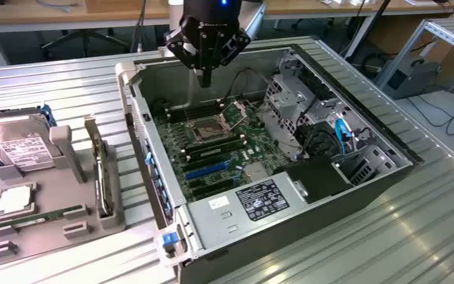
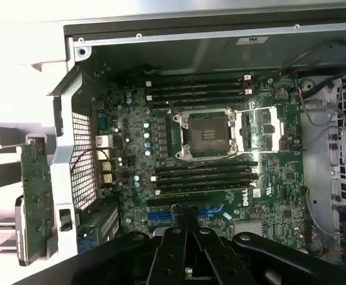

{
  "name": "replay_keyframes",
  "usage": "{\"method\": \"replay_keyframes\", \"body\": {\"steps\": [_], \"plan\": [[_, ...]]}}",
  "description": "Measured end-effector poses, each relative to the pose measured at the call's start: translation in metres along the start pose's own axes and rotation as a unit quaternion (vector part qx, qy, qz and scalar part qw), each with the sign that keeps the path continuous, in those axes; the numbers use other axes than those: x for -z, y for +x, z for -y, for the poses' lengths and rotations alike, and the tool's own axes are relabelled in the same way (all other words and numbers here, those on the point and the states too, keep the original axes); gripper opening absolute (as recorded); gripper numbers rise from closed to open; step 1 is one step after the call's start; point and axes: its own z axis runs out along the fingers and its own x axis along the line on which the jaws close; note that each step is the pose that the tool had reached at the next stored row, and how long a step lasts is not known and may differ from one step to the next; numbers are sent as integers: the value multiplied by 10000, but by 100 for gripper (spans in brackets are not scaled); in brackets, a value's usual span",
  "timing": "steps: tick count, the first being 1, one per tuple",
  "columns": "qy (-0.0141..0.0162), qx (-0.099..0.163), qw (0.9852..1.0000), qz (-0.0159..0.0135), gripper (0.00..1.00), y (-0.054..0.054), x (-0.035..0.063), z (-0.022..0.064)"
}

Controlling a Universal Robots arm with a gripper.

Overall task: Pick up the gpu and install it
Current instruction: 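Reach for the gpu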

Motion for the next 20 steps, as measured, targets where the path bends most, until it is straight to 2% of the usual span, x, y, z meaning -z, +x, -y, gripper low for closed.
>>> {"method": "replay_keyframes", "body": {"steps": [20], "plan": [[0,0,10000,0,11,179,5,14]]}}
